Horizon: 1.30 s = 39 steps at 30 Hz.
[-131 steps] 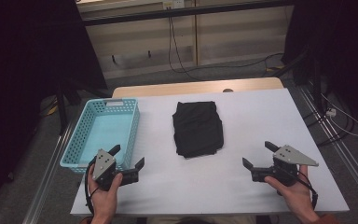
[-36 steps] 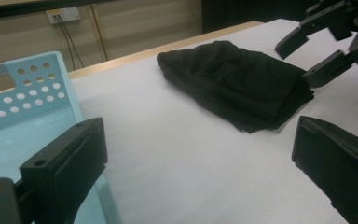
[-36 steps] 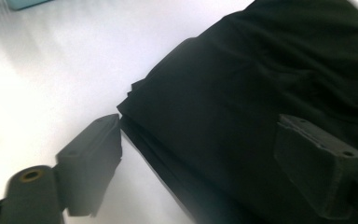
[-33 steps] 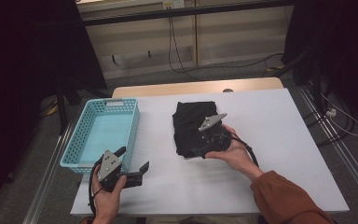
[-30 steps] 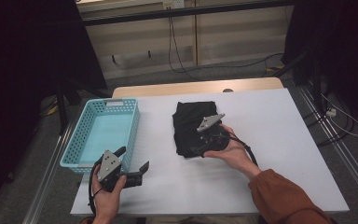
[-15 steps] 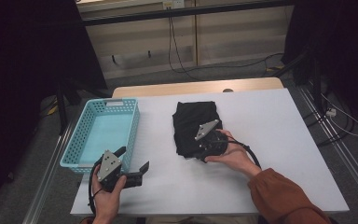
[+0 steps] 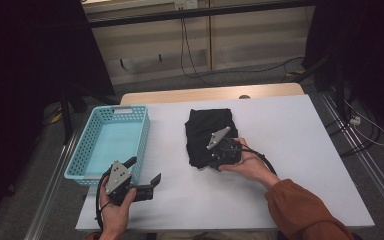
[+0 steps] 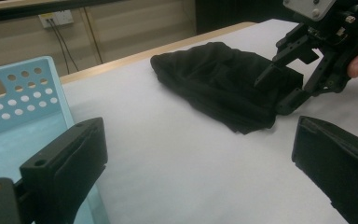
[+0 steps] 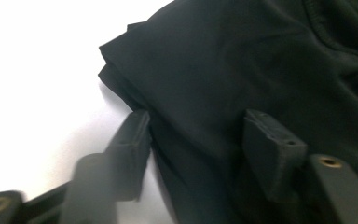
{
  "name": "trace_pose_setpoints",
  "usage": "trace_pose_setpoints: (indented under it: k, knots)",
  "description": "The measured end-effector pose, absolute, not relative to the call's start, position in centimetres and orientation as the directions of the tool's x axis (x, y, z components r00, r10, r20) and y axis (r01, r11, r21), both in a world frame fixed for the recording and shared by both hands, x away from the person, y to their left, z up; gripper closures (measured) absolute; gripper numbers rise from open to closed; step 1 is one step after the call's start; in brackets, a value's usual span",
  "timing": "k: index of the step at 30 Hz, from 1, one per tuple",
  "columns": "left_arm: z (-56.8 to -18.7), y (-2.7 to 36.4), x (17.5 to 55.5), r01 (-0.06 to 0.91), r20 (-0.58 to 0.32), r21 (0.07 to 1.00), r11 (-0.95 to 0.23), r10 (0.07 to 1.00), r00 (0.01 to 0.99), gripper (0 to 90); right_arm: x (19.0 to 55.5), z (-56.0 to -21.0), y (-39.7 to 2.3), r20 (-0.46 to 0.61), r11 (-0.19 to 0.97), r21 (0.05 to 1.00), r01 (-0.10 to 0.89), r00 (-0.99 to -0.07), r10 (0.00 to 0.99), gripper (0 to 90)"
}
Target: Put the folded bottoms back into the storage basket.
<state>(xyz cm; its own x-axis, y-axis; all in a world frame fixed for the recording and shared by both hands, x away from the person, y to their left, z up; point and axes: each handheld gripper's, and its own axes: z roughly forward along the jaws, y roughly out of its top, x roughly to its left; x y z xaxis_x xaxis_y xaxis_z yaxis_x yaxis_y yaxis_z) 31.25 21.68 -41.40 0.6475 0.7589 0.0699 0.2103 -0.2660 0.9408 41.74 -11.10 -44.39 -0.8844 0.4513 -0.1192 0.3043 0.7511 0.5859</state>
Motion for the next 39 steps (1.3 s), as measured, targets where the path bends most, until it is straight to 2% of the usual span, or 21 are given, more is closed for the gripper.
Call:
trace_pose_setpoints:
  k: [5,6,7,8,14,19,26,35,39]
  knots:
    - [-41.4,21.7,31.4,0.215,0.07,0.938,-0.272,0.757,0.65,3.4,41.6,-44.4,-10.9,-0.148,0.765,0.585,0.272,-0.891,0.43,55.7]
    - [-41.4,21.7,31.4,0.216,0.07,0.938,-0.272,0.756,0.65,3.4,41.5,-44.4,-10.8,-0.163,0.771,0.583,0.256,-0.893,0.419,58.8]
    - [-41.5,21.6,31.4,0.217,0.069,0.938,-0.272,0.757,0.65,3.4,41.3,-44.4,-10.7,-0.176,0.778,0.581,0.239,-0.896,0.407,67.9]
    - [-41.5,21.6,31.4,0.217,0.069,0.938,-0.272,0.757,0.65,3.3,41.3,-44.4,-10.6,-0.193,0.781,0.581,0.229,-0.894,0.405,71.9]
    - [-41.5,21.6,31.4,0.218,0.067,0.937,-0.271,0.756,0.651,3.4,41.6,-44.5,-11.0,-0.175,0.763,0.602,0.237,-0.893,0.415,76.5]
    - [-41.5,21.6,31.4,0.221,0.065,0.937,-0.27,0.757,0.65,3.3,41.3,-44.5,-10.7,-0.21,0.774,0.59,0.229,-0.883,0.421,77.6]
    - [-41.5,21.6,31.4,0.222,0.063,0.937,-0.269,0.755,0.652,3.4,41.2,-44.5,-10.6,-0.219,0.766,0.596,0.241,-0.869,0.444,84.2]
    - [-41.5,21.7,31.5,0.219,0.064,0.939,-0.267,0.759,0.648,3.4,41.9,-44.0,-11.6,-0.091,0.699,0.639,0.32,-0.871,0.482,85.5]
    - [-41.4,21.6,31.5,0.216,0.066,0.939,-0.267,0.757,0.651,3.4,41.7,-43.6,-11.7,-0.091,0.697,0.644,0.316,-0.873,0.48,85.6]
